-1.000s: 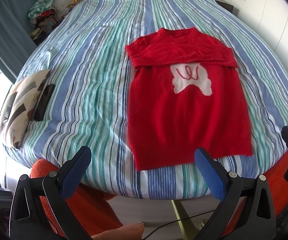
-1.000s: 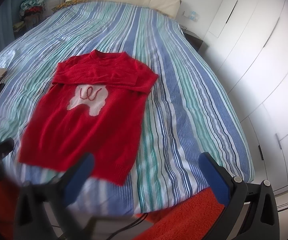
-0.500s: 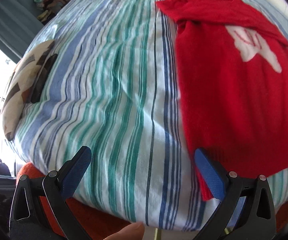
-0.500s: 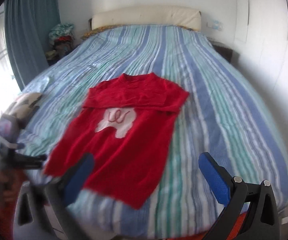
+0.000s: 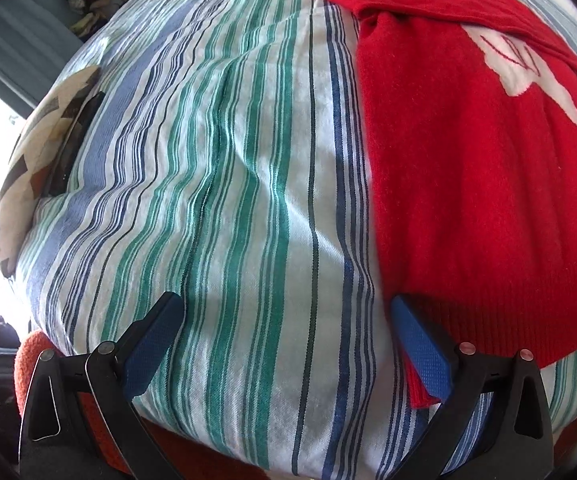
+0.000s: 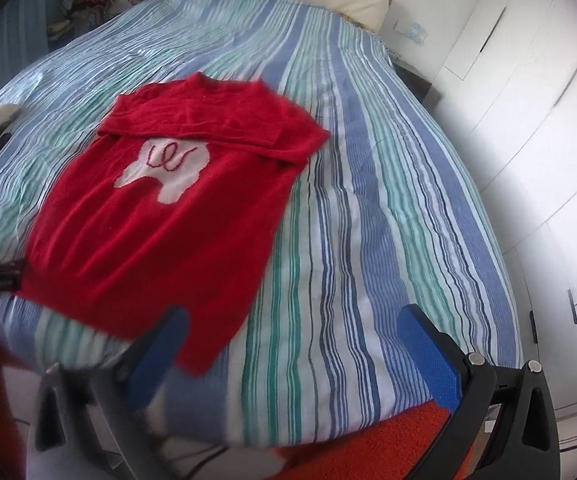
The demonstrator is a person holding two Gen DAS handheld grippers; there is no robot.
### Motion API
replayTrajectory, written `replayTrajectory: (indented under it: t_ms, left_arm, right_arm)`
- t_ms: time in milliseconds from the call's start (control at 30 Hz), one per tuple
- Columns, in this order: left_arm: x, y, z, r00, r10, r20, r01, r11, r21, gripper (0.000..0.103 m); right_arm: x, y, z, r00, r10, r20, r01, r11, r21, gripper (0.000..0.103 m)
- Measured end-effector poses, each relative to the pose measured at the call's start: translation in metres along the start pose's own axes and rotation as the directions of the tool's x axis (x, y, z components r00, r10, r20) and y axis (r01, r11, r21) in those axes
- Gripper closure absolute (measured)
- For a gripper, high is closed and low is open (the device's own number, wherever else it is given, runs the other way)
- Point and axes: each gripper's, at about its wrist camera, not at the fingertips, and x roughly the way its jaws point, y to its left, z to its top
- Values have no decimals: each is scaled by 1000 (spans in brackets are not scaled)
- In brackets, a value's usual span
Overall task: Fold small clothes
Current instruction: 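Move both tools toward the hem of the red sweater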
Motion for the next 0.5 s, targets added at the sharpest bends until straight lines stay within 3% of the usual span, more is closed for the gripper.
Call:
replayTrajectory:
  t_ms: [333,500]
  left_arm:
    - [3,6,-5,996,-54,76,54,999,-4,0]
    - [-6,14,11,996,-94,11,93,996,15,1]
  right_arm:
    - [-13,-4,10,998,-66,12,66,998,-19,0]
    - [-7,-16,12,1000,-12,13,12,1000,3,0]
